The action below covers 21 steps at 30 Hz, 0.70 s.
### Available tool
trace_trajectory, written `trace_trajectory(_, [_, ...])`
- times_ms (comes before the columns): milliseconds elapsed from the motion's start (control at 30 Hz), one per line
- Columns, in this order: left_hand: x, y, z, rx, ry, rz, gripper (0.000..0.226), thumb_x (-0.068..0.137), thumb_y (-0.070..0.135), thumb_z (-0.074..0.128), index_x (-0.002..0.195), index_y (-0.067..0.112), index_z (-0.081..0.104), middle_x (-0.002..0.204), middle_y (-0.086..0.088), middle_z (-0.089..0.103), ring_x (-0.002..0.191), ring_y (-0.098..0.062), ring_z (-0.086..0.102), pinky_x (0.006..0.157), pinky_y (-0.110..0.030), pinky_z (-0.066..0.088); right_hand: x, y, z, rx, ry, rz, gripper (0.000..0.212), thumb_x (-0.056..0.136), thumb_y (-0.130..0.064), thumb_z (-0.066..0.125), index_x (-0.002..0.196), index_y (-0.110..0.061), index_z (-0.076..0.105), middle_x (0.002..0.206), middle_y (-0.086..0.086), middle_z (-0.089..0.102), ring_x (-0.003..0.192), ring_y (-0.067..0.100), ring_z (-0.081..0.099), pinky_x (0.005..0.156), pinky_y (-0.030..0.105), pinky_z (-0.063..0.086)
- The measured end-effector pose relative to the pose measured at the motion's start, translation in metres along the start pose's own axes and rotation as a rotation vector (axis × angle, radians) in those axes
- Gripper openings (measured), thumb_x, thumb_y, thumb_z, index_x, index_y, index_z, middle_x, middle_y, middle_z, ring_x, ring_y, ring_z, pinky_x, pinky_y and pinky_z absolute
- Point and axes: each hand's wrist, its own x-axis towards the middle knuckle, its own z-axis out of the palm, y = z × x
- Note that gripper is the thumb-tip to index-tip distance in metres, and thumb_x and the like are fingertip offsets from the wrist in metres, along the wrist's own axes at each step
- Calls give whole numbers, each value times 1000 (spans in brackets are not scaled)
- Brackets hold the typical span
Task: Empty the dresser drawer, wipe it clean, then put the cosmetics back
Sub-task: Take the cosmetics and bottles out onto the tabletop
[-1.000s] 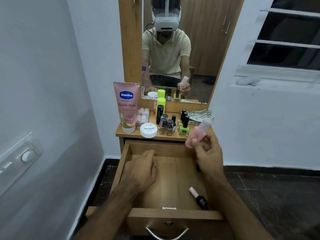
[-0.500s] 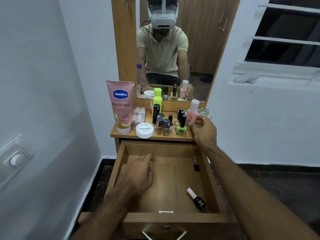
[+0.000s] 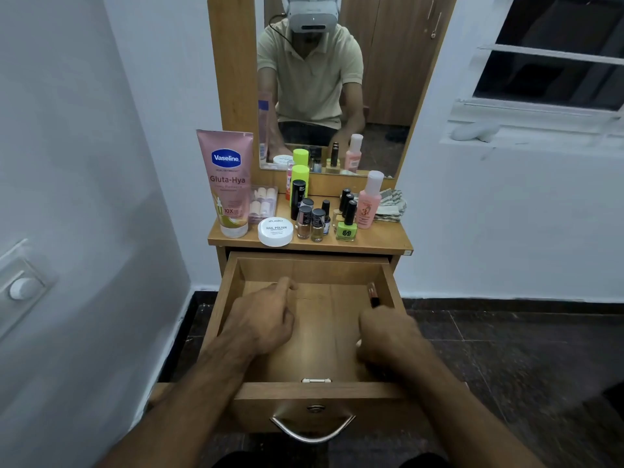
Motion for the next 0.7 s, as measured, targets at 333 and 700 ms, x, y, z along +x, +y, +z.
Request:
trace_trajectory(333, [0,-2,0,-4,-5,0,45,93,28,53,137,33,40,93,14,60,87,-10,59,79,-36,54,11,2,5,543,292,-88,14,92,-29,71,96,-30,57,83,-14,62,77,6,61,67,21,48])
trace_trajectory(700, [2,-5,3,-10,-4,-17,46,93,28,53,137,34,40,88,15,56,85,-10,59,82,-40,55,59,21,-76,1076,731,-60,28,89,-16,77,113,-20,63,95,-10,67,90,9,67,78,35,62])
